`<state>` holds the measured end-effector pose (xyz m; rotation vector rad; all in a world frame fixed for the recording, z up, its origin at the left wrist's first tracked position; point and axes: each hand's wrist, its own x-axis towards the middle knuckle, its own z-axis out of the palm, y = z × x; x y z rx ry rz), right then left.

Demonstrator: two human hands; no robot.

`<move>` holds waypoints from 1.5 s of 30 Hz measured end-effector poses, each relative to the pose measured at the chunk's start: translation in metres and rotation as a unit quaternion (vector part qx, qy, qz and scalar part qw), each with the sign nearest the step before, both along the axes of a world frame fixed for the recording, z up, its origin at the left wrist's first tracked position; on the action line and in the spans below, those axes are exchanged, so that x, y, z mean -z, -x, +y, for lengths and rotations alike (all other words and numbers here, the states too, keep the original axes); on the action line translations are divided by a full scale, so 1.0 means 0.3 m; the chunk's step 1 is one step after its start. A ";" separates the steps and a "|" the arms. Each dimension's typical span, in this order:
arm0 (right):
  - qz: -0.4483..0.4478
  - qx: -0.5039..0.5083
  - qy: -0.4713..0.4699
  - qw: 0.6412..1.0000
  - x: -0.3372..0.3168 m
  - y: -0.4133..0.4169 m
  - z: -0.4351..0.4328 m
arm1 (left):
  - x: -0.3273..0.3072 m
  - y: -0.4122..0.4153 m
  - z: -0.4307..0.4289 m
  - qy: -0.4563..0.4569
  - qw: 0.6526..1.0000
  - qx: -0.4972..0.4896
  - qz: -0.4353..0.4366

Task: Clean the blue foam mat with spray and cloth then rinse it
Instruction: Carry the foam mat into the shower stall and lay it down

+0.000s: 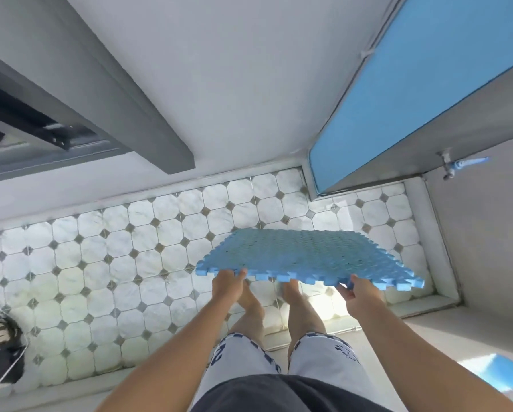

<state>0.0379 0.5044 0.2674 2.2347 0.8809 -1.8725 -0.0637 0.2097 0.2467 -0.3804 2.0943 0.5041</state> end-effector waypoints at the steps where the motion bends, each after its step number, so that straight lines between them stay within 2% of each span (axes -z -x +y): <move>1: 0.000 0.010 -0.002 1.000 -0.008 -0.016 0.014 | -0.006 0.007 0.024 0.001 1.000 0.018 0.001; 7: 0.005 0.125 -0.019 0.992 -0.050 -0.164 0.135 | -0.032 0.064 0.250 -0.014 0.993 0.121 0.008; 11: -0.026 0.242 -0.028 0.969 -0.061 -0.309 0.238 | -0.008 0.074 0.492 -0.027 0.980 0.197 0.001; 14: -0.044 0.339 -0.054 0.938 -0.079 -0.390 0.311 | 0.055 0.062 0.679 -0.035 0.981 0.190 -0.014; 18: -0.042 0.431 -0.094 0.896 -0.100 -0.457 0.413 | 0.036 0.028 0.962 -0.073 0.990 0.102 -0.057; 23: -0.038 0.479 -0.082 0.873 -0.066 -0.457 0.510 | 0.049 0.047 1.209 -0.078 0.996 0.002 -0.034; 28: -0.016 0.530 -0.082 0.844 -0.010 -0.411 0.617 | 0.058 0.097 1.416 -0.128 0.991 -0.032 0.001; 35: 0.027 0.554 -0.089 0.827 0.051 -0.356 0.688 | 0.079 0.144 1.601 -0.177 0.984 -0.030 0.009; 37: 0.038 0.543 -0.088 0.834 0.064 -0.375 0.707 | 0.103 0.148 1.600 -0.200 0.979 -0.039 0.015; 39: 0.008 0.605 -0.112 0.788 0.293 -0.430 0.657 | 0.352 0.073 1.674 -0.227 0.973 0.028 -0.034; 45: 0.061 0.579 -0.144 0.800 0.283 -0.403 0.794 | 0.283 0.097 1.798 -0.281 0.958 0.061 -0.001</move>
